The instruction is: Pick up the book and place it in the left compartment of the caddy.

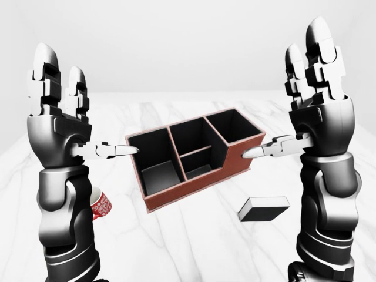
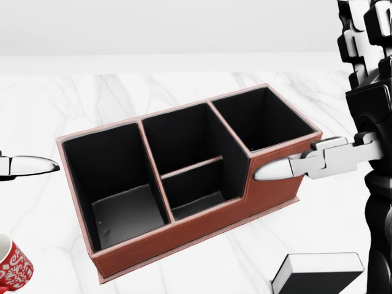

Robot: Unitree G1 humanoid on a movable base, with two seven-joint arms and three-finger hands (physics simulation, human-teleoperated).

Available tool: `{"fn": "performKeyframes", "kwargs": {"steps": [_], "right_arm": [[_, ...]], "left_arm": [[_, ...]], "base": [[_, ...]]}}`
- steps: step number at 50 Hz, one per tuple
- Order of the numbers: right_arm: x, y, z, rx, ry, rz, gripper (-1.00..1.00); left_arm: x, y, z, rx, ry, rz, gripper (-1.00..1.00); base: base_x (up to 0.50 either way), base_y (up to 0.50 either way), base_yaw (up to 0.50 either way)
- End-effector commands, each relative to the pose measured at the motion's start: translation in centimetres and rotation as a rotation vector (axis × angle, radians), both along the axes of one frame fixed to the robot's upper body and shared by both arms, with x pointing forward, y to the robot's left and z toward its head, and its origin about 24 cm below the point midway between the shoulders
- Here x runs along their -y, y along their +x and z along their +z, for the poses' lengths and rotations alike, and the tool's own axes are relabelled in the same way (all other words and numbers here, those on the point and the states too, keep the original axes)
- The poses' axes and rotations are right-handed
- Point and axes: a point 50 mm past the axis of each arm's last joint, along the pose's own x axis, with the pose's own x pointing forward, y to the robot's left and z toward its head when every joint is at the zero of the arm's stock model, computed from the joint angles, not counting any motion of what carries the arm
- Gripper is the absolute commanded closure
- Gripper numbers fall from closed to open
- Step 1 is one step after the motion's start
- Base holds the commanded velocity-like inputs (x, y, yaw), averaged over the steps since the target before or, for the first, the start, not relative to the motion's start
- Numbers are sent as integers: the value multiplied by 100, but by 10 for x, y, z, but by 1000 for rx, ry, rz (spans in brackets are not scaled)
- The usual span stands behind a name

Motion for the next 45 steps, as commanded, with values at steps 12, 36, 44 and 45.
{"fn": "performKeyframes", "kwargs": {"steps": [12,36,44,45], "right_arm": [[19,-40,5,-12,-471,-84,-100],[50,-75,-23,-240,-665,-452,-100],[54,-75,-36,-318,-653,-476,-100],[55,-75,-39,-333,-645,-476,-100]], "left_arm": [[1,10,-6,-40,-16,-14,-100],[-1,12,-10,-58,-23,-8,-100],[-2,14,-11,-68,-23,-5,-100],[-2,14,-12,-70,-23,-5,-100]], "base": [[0,0,0],[0,0,0],[0,0,0],[0,0,0]]}}
